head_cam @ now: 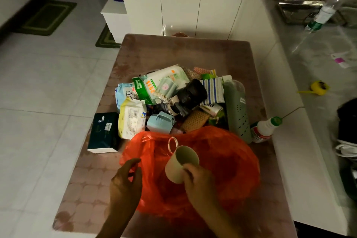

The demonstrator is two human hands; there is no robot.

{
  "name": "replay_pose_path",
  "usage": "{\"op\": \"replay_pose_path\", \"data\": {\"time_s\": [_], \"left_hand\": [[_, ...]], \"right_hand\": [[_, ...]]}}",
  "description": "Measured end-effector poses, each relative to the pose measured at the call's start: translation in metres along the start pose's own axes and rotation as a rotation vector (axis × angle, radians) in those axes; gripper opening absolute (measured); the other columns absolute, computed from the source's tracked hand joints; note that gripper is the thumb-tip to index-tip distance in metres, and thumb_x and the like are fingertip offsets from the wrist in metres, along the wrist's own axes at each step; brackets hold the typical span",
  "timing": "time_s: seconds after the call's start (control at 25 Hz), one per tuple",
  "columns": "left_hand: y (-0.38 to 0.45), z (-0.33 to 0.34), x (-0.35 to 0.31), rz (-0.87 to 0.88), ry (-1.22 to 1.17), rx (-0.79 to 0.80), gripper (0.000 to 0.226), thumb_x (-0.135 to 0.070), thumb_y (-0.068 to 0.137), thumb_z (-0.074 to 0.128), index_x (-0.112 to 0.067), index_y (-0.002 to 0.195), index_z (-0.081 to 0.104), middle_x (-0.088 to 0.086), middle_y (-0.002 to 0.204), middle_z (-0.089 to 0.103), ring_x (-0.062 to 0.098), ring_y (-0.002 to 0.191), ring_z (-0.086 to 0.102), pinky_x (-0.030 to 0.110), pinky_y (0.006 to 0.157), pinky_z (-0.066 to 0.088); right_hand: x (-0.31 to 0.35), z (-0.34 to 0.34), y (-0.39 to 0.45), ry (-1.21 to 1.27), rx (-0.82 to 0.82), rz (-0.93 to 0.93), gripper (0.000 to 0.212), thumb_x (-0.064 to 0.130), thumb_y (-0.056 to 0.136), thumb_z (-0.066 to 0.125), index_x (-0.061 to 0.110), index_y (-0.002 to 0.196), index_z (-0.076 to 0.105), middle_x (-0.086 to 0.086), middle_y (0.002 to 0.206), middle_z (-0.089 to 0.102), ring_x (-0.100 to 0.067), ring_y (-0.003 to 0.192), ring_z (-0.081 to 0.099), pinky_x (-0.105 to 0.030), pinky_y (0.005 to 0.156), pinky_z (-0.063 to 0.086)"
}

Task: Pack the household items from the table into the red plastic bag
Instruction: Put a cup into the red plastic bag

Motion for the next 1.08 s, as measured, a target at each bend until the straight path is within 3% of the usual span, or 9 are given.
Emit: {"op": "replay_pose_path", "data": {"time_s": [0.12, 0.28, 0.36, 0.44, 0.6, 0.72, 0.88, 0.96, 1.08], "left_hand": [[-0.005, -0.002, -0.011, -0.088, -0.105, -0.024, 0.029, -0.001, 0.08, 0.07, -0.017, 0.104, 0.068, 0.0, 0.098, 0.071, 0.018, 0.084, 0.068, 0.033, 0.069, 0.058], [-0.003, -0.011, -0.019, -0.14, -0.128, -0.054, 0.031, 0.002, 0.076, 0.071, -0.019, 0.099, 0.068, -0.008, 0.1, 0.07, 0.0, 0.089, 0.065, 0.024, 0.078, 0.055], [0.004, -0.018, -0.019, -0.098, -0.105, -0.06, 0.031, 0.001, 0.075, 0.072, -0.021, 0.097, 0.067, -0.014, 0.097, 0.067, -0.005, 0.089, 0.062, 0.013, 0.076, 0.053], [0.011, -0.022, -0.009, -0.11, -0.111, -0.022, 0.032, 0.001, 0.075, 0.072, -0.023, 0.095, 0.067, -0.018, 0.097, 0.065, -0.007, 0.09, 0.061, 0.006, 0.074, 0.05], [0.014, -0.011, -0.007, -0.187, -0.15, -0.003, 0.031, 0.004, 0.076, 0.072, -0.023, 0.091, 0.067, -0.016, 0.092, 0.068, -0.011, 0.086, 0.06, 0.0, 0.069, 0.046], [0.015, 0.002, -0.008, -0.179, -0.17, 0.01, 0.032, 0.011, 0.075, 0.069, -0.018, 0.088, 0.068, 0.005, 0.094, 0.07, -0.008, 0.084, 0.062, 0.001, 0.068, 0.047], [0.009, 0.013, -0.015, -0.157, -0.14, 0.021, 0.039, 0.015, 0.074, 0.068, -0.022, 0.087, 0.068, 0.007, 0.094, 0.07, -0.004, 0.086, 0.062, 0.001, 0.069, 0.047], [0.008, 0.013, -0.018, -0.149, -0.137, 0.009, 0.037, 0.015, 0.073, 0.067, -0.019, 0.086, 0.069, 0.007, 0.094, 0.07, -0.003, 0.087, 0.062, 0.001, 0.068, 0.047], [0.01, 0.011, -0.025, -0.146, -0.127, -0.002, 0.037, 0.012, 0.074, 0.069, -0.024, 0.086, 0.068, 0.001, 0.092, 0.07, -0.006, 0.085, 0.062, 0.002, 0.067, 0.048]], "right_hand": [[-0.006, 0.032, 0.024, -0.119, 0.032, -0.068, 0.02, 0.022, 0.097, 0.054, 0.014, 0.108, 0.069, 0.004, 0.105, 0.069, -0.007, 0.092, 0.064, 0.002, 0.062, 0.031], [-0.019, 0.062, 0.036, -0.281, 0.162, -0.063, 0.011, 0.012, 0.078, 0.079, 0.021, 0.081, 0.074, 0.006, 0.074, 0.072, -0.008, 0.063, 0.067, -0.003, 0.048, 0.031], [-0.017, 0.069, 0.038, -0.322, 0.174, -0.115, 0.013, 0.017, 0.088, 0.067, 0.022, 0.1, 0.07, 0.005, 0.097, 0.071, -0.009, 0.082, 0.067, -0.014, 0.061, 0.05], [-0.007, 0.055, 0.034, -0.226, 0.158, -0.134, 0.03, 0.023, 0.096, 0.053, 0.021, 0.126, 0.058, 0.005, 0.127, 0.061, -0.012, 0.107, 0.061, -0.021, 0.083, 0.053], [-0.004, -0.043, 0.036, -0.031, -0.315, -0.136, 0.027, 0.021, 0.093, 0.055, 0.021, 0.12, 0.061, 0.006, 0.113, 0.066, -0.002, 0.097, 0.06, -0.012, 0.077, 0.044], [-0.055, -0.115, 0.07, 0.008, -0.573, 0.18, 0.037, 0.022, 0.091, 0.055, 0.021, 0.128, 0.05, -0.003, 0.122, 0.06, -0.019, 0.103, 0.06, -0.034, 0.079, 0.052], [-0.114, -0.122, 0.116, -0.182, -0.256, 0.618, 0.078, 0.046, 0.085, 0.059, 0.015, 0.147, 0.022, -0.012, 0.146, 0.043, -0.036, 0.126, 0.048, -0.051, 0.098, 0.044], [-0.126, -0.114, 0.125, -0.197, -0.183, 0.685, 0.089, 0.057, 0.08, 0.062, 0.014, 0.147, 0.023, -0.014, 0.145, 0.043, -0.038, 0.129, 0.045, -0.051, 0.102, 0.04], [-0.123, -0.115, 0.136, -0.058, -0.151, 0.686, 0.096, 0.061, 0.07, 0.068, 0.013, 0.144, 0.03, -0.013, 0.14, 0.047, -0.037, 0.123, 0.05, -0.046, 0.096, 0.046]]}}
Point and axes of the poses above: each hand's wrist, its own y-axis towards the middle knuckle, its own z-axis out of the palm, x = y × z, the point moved 2 cm from there along y, towards the middle knuckle
